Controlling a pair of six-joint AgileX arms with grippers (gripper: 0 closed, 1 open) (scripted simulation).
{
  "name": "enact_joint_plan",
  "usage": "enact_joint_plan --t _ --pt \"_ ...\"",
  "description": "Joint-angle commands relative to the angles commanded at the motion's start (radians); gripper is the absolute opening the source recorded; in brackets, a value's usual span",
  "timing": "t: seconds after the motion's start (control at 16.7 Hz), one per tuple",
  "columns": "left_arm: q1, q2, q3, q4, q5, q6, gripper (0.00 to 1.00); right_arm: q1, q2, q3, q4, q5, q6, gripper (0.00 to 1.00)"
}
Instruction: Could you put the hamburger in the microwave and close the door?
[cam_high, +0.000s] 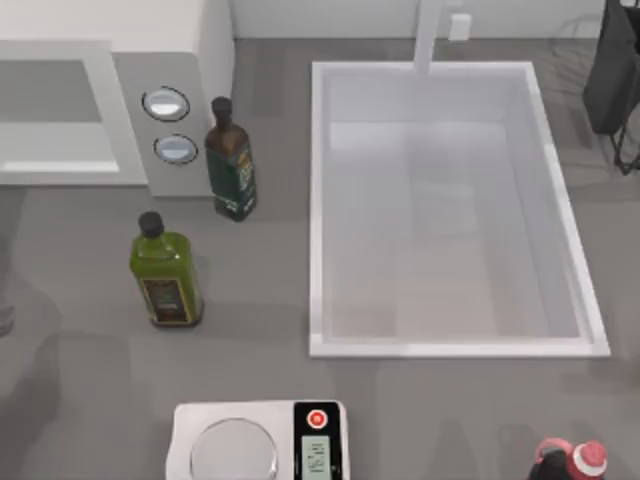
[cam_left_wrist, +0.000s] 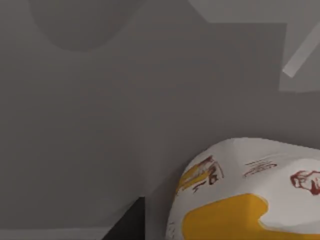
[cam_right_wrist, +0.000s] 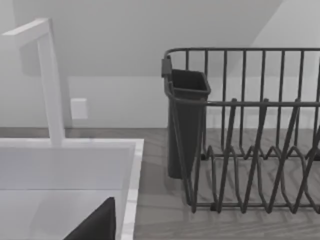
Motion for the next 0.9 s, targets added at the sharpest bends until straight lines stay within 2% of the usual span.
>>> enact_joint_plan --t 0.3,0.78,0.84,0.9 --pt "0.000 0.000 0.000 0.000 0.000 0.000 0.02 0.000 0.000 0.000 0.000 0.000 0.000 1.00" --pt "0.000 0.000 0.000 0.000 0.000 0.000 0.00 0.000 0.000 0.000 0.000 0.000 0.000 1.00" --pt "0.000 -0.068 0.035 -0.093 0.022 -0.017 0.00 0.000 0.000 0.000 0.000 0.000 0.000 1.00" --pt "0.000 -0.070 0.038 -0.096 0.022 -0.016 0.00 0.000 0.000 0.000 0.000 0.000 0.000 1.00"
